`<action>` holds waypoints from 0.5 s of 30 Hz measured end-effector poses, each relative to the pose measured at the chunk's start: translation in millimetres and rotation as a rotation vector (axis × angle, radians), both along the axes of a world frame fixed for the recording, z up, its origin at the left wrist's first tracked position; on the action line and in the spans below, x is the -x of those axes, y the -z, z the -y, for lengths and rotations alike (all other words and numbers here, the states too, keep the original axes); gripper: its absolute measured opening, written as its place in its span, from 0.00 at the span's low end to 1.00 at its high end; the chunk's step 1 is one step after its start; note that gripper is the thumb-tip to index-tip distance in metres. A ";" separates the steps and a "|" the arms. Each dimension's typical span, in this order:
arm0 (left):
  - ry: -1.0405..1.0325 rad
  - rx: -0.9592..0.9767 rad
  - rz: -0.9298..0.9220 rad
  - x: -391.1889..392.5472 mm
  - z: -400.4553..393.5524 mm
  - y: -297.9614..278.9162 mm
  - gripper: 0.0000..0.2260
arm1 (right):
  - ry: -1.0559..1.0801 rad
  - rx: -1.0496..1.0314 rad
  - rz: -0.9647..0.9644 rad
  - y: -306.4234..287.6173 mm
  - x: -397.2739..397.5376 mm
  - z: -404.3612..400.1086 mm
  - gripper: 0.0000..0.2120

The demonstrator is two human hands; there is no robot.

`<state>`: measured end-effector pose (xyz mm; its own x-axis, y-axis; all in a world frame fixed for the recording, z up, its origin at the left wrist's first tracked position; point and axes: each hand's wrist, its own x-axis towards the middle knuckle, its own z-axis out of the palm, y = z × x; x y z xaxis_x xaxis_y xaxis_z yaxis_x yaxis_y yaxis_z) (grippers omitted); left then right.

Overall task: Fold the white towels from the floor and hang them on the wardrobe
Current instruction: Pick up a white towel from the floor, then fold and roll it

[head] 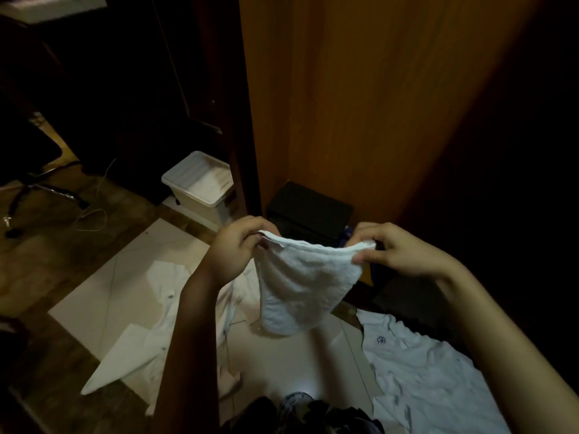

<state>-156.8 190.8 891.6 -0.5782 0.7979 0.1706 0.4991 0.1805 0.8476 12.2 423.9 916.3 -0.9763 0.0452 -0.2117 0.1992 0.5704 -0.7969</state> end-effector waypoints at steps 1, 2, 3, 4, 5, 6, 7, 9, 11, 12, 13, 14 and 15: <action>0.026 -0.014 0.006 0.9 1.0 -1.2 0.17 | -0.038 0.058 -0.011 -1.1 1.2 -0.1 0.05; 0.047 -0.025 0.021 1.6 1.9 -2.7 0.17 | -0.060 0.130 -0.017 -1.4 2.8 -0.6 0.05; 0.058 -0.028 0.040 2.4 2.6 -4.4 0.17 | -0.061 0.212 -0.013 -1.3 4.8 -0.9 0.06; 0.059 -0.025 0.060 3.5 3.2 -6.1 0.18 | -0.048 0.271 -0.009 0.3 7.6 -1.8 0.06; 0.052 -0.021 0.076 4.6 3.7 -7.9 0.18 | -0.039 0.287 -0.014 1.9 10.6 -2.0 0.07; 0.038 -0.025 0.086 6.0 4.6 -9.8 0.18 | -0.026 0.276 -0.029 3.4 13.4 -2.2 0.08; 0.015 -0.038 0.095 7.5 5.5 -11.6 0.17 | 0.001 0.267 -0.050 4.4 16.1 -1.9 0.07; -0.096 -0.061 0.136 11.9 7.2 -11.6 0.15 | 0.110 0.271 -0.086 5.2 21.2 -0.7 0.04; -0.223 -0.048 0.202 14.9 7.2 -8.5 0.15 | 0.226 0.188 -0.141 7.0 26.7 2.8 0.06; -0.259 -0.029 0.234 14.9 6.0 -6.3 0.15 | 0.267 0.071 -0.180 10.4 29.1 4.2 0.06; -0.278 -0.007 0.266 14.1 4.3 -4.5 0.15 | 0.299 -0.061 -0.211 13.6 31.5 7.0 0.06; -0.292 0.008 0.306 13.2 2.2 -3.3 0.15 | 0.320 -0.194 -0.239 17.2 33.0 10.9 0.08; -0.311 0.008 0.356 12.0 -0.2 -2.7 0.16 | 0.320 -0.317 -0.263 21.4 33.7 14.3 0.12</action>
<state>-168.8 191.0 894.3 -0.8115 0.5777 -0.0876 0.0983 0.2827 0.9542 -21.5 409.5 895.0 -0.9213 0.3725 0.1113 0.2198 0.7352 -0.6412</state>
